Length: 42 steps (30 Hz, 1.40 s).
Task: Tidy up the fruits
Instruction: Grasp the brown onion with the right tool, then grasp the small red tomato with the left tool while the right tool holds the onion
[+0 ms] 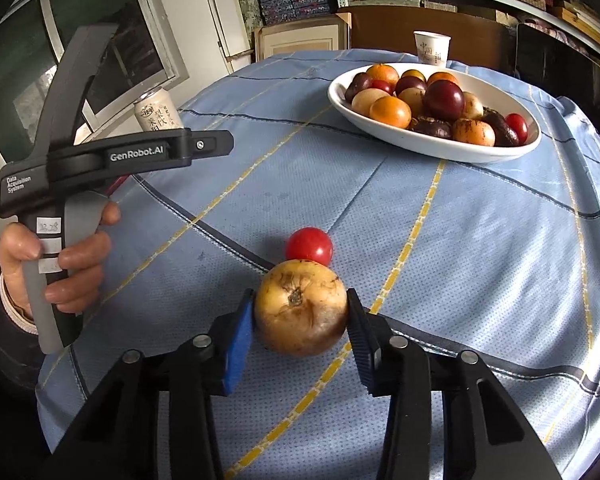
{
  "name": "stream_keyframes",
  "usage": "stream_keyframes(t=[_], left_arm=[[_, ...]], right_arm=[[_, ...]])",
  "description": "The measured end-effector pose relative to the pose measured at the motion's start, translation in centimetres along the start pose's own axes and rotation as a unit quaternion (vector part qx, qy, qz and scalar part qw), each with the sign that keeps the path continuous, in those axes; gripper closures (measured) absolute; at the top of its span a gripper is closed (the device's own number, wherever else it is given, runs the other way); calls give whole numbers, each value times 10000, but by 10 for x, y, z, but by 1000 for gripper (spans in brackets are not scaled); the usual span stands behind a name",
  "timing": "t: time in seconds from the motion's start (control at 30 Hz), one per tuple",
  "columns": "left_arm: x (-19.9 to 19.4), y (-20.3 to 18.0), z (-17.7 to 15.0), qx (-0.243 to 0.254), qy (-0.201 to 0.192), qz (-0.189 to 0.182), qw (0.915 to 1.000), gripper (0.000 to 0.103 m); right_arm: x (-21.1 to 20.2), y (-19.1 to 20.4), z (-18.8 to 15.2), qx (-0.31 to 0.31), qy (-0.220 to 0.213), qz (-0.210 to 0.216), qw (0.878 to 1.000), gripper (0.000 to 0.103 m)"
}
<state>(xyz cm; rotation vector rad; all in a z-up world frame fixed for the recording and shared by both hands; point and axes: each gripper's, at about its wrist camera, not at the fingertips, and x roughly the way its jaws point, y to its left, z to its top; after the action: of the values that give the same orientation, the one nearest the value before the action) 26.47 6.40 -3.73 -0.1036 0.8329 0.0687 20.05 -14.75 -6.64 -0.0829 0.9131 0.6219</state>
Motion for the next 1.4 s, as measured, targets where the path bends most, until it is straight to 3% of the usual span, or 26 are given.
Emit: stream_keyframes(t=[0.23,0.33,0.37,0.43,0.53,0.6,0.73,0.97,1.4], left_arm=[[-2,-12,-4,325,-92,-114,9994,5],[-6,-26,-8,646,-91,-468,9968,5],[-9,-33,-10,819,-53,-773,9936,7],[-11,-43,-14,1060,76,-1206,9870,34],[-11,-62,-24,1493,308,-1697,9736,47],[-11,-75,-32,1832,340,-1797,9659,47],[-9,-94,-36,2041,487,-2049,9560,52],[4,-104,-37,1997,672,-1961,9577,58],[10,-116,-38,2149,715,-1529,9619,58]], right_arm=[[-16,-26,4,556,-280,-52,9980,58],[-24,-44,5,896,-424,-126,9950,58],[-26,-51,5,1022,-453,-159,9936,58],[-28,-60,4,1200,-468,-163,9915,58],[-29,-68,2,1405,-481,-131,9888,58],[-29,-70,3,1418,-488,-170,9885,58],[-28,-72,2,1427,-412,-179,9887,58],[-27,-72,1,1453,-355,-195,9886,58],[-26,-74,0,1482,-330,-278,9880,58]])
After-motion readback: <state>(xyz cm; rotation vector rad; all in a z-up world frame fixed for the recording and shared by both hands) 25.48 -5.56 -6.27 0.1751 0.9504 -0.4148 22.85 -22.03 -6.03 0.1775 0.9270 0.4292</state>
